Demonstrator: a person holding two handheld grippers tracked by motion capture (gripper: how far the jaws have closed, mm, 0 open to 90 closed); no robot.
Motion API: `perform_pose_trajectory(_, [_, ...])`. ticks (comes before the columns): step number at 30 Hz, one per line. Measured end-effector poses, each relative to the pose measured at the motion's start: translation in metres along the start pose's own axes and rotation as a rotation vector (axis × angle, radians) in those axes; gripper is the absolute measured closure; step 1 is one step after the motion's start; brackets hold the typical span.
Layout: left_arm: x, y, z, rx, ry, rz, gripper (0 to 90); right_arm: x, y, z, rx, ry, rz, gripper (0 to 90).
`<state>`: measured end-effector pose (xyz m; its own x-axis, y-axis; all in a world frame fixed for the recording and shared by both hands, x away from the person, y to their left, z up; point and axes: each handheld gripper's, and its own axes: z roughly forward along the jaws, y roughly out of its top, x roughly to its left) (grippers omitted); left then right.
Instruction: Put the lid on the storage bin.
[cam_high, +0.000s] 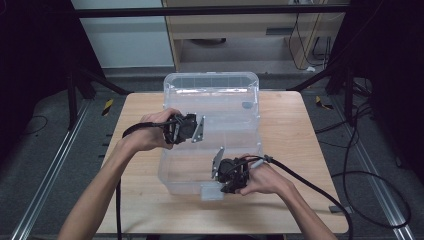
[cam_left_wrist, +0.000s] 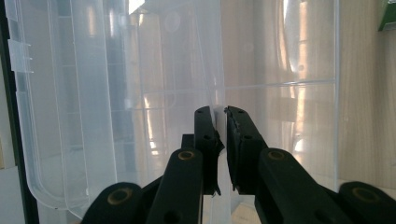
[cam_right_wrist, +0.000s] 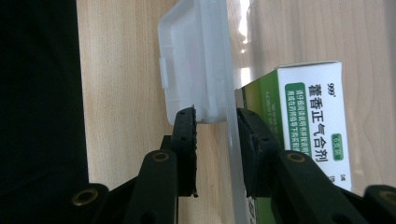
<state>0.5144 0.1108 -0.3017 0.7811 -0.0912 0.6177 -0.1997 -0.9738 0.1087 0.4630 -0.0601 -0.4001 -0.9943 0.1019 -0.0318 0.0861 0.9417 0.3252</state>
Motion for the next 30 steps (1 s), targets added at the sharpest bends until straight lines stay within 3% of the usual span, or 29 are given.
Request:
perform_pose_trajectory(1, [-0.001,-0.001,0.001,-0.016,0.008,-0.003,82.8,0.000,0.000,0.000,0.001,-0.001,0.001,69.9])
perform_pose_trajectory(7, [-0.007,0.002,-0.004,-0.004,0.007,0.005,83.0,0.002,-0.001,0.000,-0.002,-0.009,0.002,69.8])
perform_pose_trajectory(17, [-0.020,0.001,-0.009,-0.028,0.023,0.005,83.0,0.003,-0.001,0.000,-0.005,-0.019,0.006,69.7])
perform_pose_trajectory(30, [-0.036,0.003,-0.016,-0.011,0.020,-0.001,82.9,0.003,-0.002,0.000,-0.012,-0.018,-0.001,69.5])
